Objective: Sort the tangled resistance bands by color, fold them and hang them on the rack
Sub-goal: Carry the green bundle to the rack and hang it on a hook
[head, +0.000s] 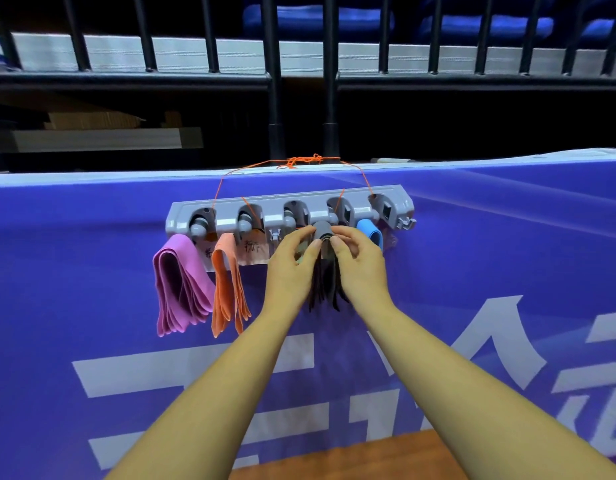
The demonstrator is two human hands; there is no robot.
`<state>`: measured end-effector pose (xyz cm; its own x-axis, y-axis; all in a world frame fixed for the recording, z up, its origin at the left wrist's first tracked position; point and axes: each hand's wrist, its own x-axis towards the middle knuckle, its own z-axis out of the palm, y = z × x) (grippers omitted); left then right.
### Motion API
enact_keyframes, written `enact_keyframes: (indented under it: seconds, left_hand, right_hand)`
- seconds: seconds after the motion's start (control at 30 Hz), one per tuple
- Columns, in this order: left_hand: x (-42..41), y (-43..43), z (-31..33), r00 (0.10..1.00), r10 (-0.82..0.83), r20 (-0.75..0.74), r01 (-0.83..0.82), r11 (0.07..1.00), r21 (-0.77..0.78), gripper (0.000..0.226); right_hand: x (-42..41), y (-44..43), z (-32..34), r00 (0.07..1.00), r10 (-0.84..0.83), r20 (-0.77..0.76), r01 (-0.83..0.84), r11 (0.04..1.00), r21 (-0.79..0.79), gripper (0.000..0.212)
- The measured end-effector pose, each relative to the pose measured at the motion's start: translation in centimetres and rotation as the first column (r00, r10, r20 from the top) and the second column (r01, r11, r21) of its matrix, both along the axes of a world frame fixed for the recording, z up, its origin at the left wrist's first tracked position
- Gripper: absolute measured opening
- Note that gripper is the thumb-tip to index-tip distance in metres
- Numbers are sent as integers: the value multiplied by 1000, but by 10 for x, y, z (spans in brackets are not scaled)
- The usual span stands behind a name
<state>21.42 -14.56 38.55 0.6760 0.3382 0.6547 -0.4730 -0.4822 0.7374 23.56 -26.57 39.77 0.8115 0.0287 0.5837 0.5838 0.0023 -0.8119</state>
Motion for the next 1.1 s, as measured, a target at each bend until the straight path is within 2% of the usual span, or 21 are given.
enact_keyframes:
  seconds: [0.13, 0.33, 0.43, 0.57, 0.7, 0.87, 1.0, 1.1]
  left_hand:
    - [-11, 2, -17, 996, 57, -65, -56, 998, 18, 27]
    - [-46, 12, -97, 951, 128, -281, -122, 992, 41, 14]
    - [-64, 10, -151, 887, 122, -445, -104, 993, 63, 9]
    - [-90, 5, -225, 754, 135, -643, -7, 980, 197, 9]
    - [-119, -8, -297, 617, 78, -783, 127, 972, 196, 9]
    - [-166, -38, -378, 479, 27, -878, 215, 965, 147, 22]
    - [-202, -65, -435, 316, -27, -948, 283, 957, 66, 23]
    - [-227, -84, -468, 246, -87, -965, 294, 956, -11, 27]
  right_hand:
    - [-15, -12, -17, 995, -95, -6, 93, 983, -159, 23]
    - [-41, -53, -89, 970, -181, -160, 98, 900, -425, 30]
    - [-49, -75, -150, 936, -219, -276, 22, 818, -575, 34]
    - [-70, -105, -230, 863, -286, -416, -103, 707, -699, 37]
    - [-98, -127, -300, 801, -330, -500, -184, 658, -730, 32]
    - [-151, -147, -392, 718, -346, -604, -392, 516, -762, 33]
    - [-196, -160, -444, 680, -284, -677, -549, 416, -725, 27]
    - [-217, -166, -472, 669, -216, -711, -621, 363, -695, 36]
